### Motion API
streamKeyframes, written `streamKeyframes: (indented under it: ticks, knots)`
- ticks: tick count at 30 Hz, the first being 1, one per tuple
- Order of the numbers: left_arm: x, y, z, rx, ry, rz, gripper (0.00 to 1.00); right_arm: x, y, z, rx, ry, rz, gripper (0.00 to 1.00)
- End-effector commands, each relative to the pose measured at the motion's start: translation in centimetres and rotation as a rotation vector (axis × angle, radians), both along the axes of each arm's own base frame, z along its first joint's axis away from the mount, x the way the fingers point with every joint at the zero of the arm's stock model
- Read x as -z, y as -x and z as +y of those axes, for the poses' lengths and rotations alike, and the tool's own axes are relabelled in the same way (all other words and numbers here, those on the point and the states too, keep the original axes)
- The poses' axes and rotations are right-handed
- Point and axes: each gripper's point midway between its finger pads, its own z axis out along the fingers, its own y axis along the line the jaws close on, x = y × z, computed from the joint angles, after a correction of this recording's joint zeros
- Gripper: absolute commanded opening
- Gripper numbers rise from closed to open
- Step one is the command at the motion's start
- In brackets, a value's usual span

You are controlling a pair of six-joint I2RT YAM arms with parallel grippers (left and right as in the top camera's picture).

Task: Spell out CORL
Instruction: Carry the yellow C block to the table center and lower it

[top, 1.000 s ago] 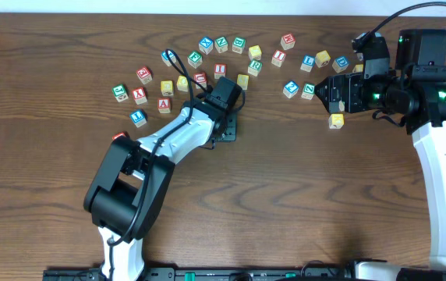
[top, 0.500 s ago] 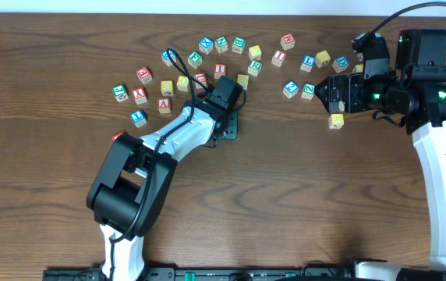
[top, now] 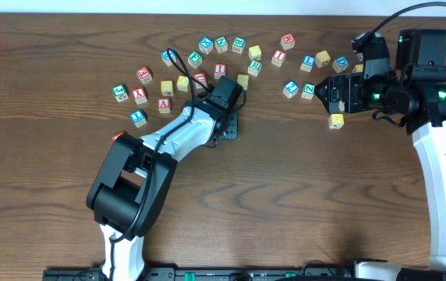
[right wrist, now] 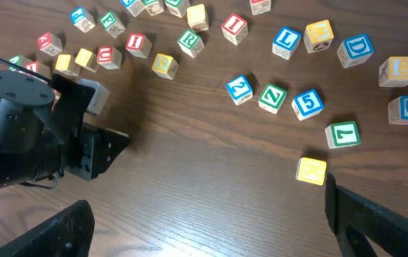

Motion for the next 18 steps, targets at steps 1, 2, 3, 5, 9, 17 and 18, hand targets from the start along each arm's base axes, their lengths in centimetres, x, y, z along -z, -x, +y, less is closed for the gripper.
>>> streamKeyframes:
  ticks: [1, 2, 3, 5, 9, 17, 18]
  knots:
    - [0.62, -0.26, 0.12, -0.002, -0.018, 0.004, 0.39, -0.71, -0.22, 0.05, -0.013, -0.002, -0.022, 0.99]
    - [0.62, -0.26, 0.12, -0.002, -0.018, 0.004, 0.39, -0.7, -0.22, 0.03, -0.012, -0.001, -0.022, 0.99]
    - [0.62, -0.25, 0.11, -0.002, -0.019, 0.004, 0.39, -0.68, -0.24, -0.04, -0.01, 0.002, -0.022, 0.99]
    - [0.62, -0.25, 0.13, 0.002, -0.02, 0.004, 0.39, -0.65, -0.25, -0.12, -0.007, 0.006, -0.021, 0.99]
    - [0.63, -0.36, 0.54, -0.007, -0.041, -0.003, 0.39, -0.65, -0.25, -0.12, -0.007, 0.006, -0.021, 0.99]
    - [0.63, -0.37, 0.56, -0.007, -0.042, -0.004, 0.39, -0.65, -0.25, -0.12, -0.007, 0.006, -0.021, 0.99]
    - [0.63, -0.37, 0.56, -0.007, -0.042, -0.004, 0.39, -0.65, -0.25, -0.12, -0.007, 0.006, -0.021, 0.99]
